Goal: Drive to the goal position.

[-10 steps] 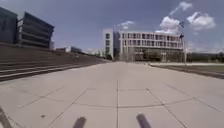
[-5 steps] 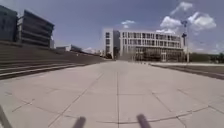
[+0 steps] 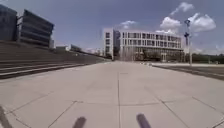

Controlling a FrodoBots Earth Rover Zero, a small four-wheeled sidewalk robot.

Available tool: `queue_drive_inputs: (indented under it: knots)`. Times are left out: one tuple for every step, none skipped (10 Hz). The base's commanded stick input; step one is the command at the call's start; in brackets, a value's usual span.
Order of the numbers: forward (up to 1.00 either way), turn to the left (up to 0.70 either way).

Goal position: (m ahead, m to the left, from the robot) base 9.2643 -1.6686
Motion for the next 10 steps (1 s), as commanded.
queue_drive_inputs:
  knots:
    - [0.7,0.0]
    - [0.7,0.0]
    - [0.7,0.0]
    - [0.7,0.0]
    - [0.7,0.0]
    - [0.7,0.0]
    - [0.7,0.0]
    - [0.7,0.0]
    - [0.7,0.0]
    - [0.7,0.0]
